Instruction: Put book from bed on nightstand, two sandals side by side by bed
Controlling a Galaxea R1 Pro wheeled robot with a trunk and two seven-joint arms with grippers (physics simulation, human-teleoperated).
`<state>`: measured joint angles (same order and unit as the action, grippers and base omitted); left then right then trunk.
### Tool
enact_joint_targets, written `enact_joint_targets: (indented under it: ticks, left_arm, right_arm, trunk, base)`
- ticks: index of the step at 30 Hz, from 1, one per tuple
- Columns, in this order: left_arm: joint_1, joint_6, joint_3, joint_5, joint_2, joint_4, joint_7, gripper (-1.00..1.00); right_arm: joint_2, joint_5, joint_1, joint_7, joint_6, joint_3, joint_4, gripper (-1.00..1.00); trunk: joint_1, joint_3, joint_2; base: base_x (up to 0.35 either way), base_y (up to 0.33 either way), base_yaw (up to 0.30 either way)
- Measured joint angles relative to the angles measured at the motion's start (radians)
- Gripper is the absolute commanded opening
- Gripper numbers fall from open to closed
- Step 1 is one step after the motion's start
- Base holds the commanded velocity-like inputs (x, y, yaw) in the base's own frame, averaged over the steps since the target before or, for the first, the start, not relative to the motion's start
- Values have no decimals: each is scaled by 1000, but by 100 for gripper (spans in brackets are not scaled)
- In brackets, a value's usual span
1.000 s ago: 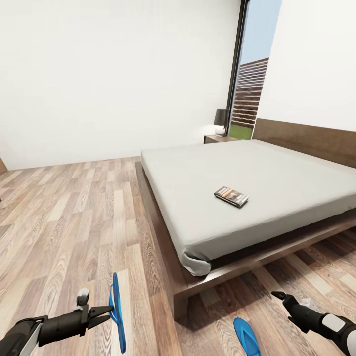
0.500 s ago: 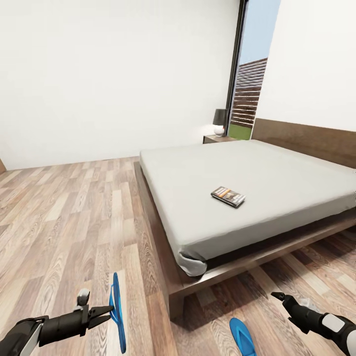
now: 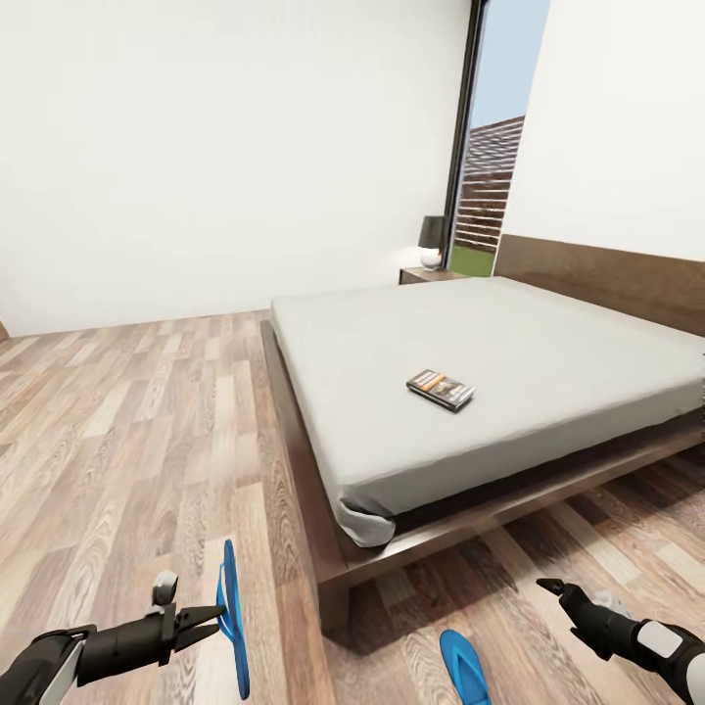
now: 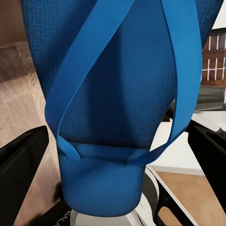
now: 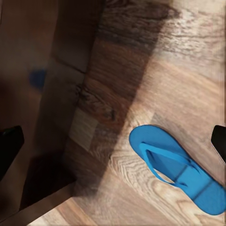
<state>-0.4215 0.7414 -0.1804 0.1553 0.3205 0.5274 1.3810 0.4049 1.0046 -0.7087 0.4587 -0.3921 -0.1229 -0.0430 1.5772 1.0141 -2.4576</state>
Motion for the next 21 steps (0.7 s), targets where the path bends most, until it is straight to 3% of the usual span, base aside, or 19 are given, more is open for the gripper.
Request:
enact_joint_targets:
  ticks: [7,21]
  left_arm:
    - [0,1,0,0,0,0,2,-100]
    - [0,1,0,1,0,0,3,-100]
  right_arm:
    - [0,1,0,0,1,2,0,100]
    - [0,1,0,0,1,3,0,100]
  trunk:
    - [0,0,0]
    - [0,0,0]
  base:
    - [-54,-116,48]
    - [-85,-117,143]
